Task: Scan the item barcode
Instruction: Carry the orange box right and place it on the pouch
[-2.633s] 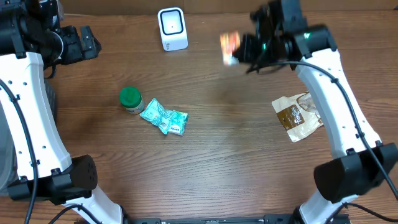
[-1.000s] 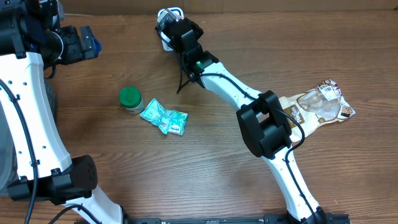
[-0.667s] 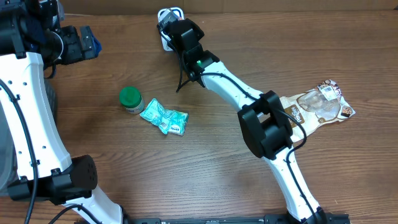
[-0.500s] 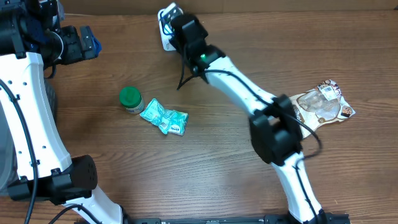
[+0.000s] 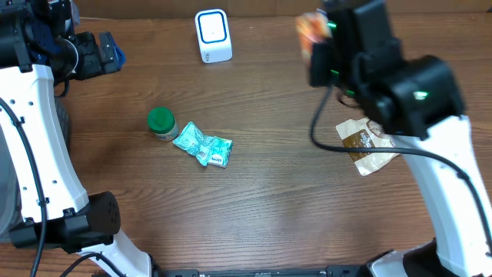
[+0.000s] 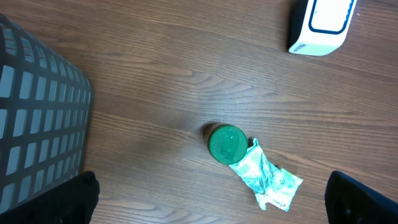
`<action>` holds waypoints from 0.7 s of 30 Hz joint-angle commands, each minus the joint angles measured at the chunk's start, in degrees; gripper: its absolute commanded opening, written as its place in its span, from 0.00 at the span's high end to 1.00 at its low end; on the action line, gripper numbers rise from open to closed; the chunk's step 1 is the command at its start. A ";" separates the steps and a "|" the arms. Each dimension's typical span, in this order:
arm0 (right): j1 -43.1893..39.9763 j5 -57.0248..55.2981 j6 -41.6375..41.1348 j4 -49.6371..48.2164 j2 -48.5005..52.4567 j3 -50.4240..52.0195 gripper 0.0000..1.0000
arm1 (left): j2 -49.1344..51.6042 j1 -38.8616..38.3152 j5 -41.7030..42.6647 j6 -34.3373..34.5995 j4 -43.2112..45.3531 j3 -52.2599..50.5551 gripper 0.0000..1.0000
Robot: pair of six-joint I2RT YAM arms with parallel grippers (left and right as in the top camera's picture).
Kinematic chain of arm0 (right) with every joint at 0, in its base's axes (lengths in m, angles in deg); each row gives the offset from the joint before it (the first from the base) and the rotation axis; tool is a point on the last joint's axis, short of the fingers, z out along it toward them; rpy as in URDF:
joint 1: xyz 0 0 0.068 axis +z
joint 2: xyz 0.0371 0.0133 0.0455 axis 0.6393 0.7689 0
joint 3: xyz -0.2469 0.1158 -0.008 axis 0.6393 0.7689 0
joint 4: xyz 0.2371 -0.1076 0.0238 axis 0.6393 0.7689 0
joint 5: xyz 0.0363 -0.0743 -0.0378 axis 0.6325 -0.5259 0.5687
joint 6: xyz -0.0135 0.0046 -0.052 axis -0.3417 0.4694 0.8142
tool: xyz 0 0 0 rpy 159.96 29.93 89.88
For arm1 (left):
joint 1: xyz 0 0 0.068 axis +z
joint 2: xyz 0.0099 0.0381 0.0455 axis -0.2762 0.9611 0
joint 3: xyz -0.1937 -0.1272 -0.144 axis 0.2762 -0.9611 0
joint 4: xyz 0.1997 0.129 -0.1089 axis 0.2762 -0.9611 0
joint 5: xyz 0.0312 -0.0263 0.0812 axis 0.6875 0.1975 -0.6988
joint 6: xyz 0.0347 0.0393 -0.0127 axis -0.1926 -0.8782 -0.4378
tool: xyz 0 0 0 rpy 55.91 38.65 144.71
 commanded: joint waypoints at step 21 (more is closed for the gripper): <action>-24.57 19.08 -7.82 -15.23 2.49 42.60 0.96 | -0.17 -0.39 -0.37 -1.09 0.07 0.04 0.01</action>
